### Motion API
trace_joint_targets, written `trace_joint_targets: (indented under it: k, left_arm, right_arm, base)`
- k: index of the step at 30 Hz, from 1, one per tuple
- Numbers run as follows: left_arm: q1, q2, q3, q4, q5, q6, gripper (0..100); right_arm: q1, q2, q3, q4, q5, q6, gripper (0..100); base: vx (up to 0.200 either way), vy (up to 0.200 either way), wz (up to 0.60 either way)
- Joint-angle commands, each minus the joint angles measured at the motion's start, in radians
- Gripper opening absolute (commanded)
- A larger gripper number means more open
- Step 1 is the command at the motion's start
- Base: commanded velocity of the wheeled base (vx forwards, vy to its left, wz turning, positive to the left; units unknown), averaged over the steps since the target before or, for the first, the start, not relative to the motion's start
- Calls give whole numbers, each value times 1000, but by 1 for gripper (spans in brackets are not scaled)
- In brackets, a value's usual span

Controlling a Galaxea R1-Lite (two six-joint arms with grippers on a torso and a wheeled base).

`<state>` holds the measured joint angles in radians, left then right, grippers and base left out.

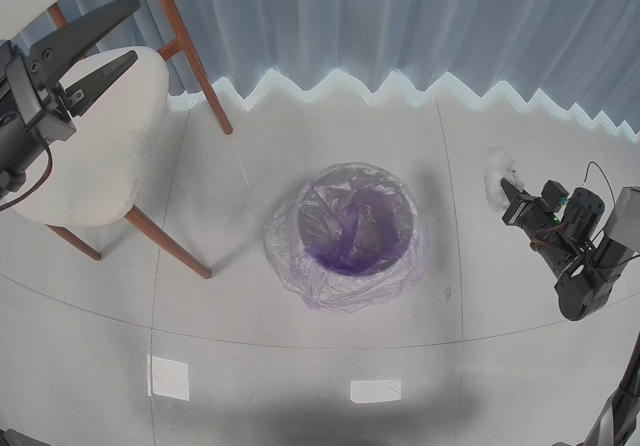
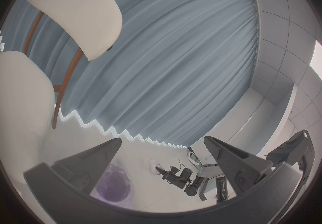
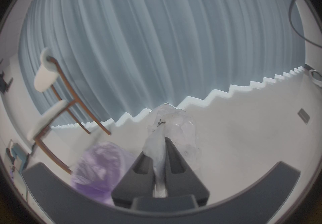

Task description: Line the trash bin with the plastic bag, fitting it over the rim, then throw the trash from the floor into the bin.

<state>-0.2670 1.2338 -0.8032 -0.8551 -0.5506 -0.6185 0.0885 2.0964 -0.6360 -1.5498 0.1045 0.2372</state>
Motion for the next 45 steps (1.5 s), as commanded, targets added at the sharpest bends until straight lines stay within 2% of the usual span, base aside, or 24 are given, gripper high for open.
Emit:
trace_joint_targets:
  k: [1,2,3,4,5,12,21,29,34,41,45]
  left_arm:
    - [-49,-22,9,1,5,13,100]
    - [-49,-25,9,1,6,14,100]
    - [-49,-25,9,1,6,14,100]
    - [-49,-25,9,1,5,14,100]
    - [-51,-25,9,1,3,16,100]
    - [-64,-27,12,8,0,16,100]
    - [-132,-5,53,11,0,82,100]
    - [-167,39,67,11,1,86,100]
    - [-167,55,68,13,3,125,100]
    - [-169,64,68,13,3,134,100]
    - [-221,79,70,13,28,146,100]
  right_arm:
    - [132,-233,93,-21,11,22,0]
    - [208,-249,81,-21,11,42,0]
    - [208,-249,81,-21,11,42,0]
    - [269,-249,71,-21,6,45,0]
    - [289,-248,71,-21,4,47,0]
    - [327,-168,81,-21,6,43,0]
    - [473,-22,107,-21,3,56,0]
    - [485,30,68,-21,-9,85,0]
    - [481,93,-25,-21,-72,152,0]
    - [481,152,-73,-21,-75,203,0]
    - [479,157,-102,-21,-75,203,0]
  base:
    - [0,0,0]
    - [0,0,0]
    - [0,0,0]
    - [0,0,0]
    - [0,0,0]
    - [0,0,0]
    - [0,0,0]
    - [0,0,0]
    - [0,0,0]
    - [0,0,0]
    - [0,0,0]
